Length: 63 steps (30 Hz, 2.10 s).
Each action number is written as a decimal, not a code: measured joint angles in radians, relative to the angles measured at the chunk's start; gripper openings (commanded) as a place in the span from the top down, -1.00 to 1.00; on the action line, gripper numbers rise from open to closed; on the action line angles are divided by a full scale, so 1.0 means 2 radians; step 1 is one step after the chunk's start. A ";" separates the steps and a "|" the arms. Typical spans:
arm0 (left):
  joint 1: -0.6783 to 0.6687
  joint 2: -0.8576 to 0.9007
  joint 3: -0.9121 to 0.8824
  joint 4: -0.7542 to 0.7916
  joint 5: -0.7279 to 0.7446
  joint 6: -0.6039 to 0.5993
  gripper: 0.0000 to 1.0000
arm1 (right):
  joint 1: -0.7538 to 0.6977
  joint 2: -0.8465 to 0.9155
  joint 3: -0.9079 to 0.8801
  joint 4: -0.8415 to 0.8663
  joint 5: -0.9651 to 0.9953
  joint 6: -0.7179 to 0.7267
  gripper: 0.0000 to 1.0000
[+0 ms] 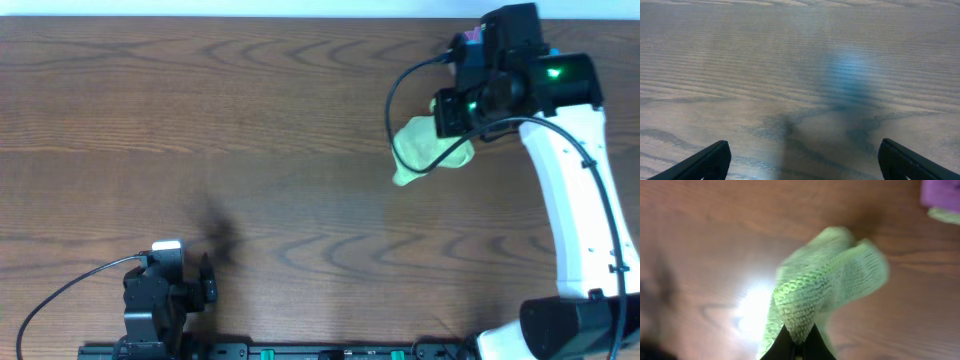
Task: Fold the cloth
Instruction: 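Carry the green cloth left and lay it on the table center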
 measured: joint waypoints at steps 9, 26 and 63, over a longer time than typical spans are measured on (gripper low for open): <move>0.000 0.000 0.000 0.000 0.000 0.000 -0.91 | 0.149 0.000 0.000 0.050 -0.010 0.006 0.97; 0.000 0.000 0.000 0.000 0.000 0.000 -0.91 | 0.189 0.208 0.002 0.216 0.041 0.048 0.88; 0.000 0.000 -0.004 0.022 0.053 -0.008 -0.91 | 0.201 0.186 0.003 0.158 0.043 0.015 -0.36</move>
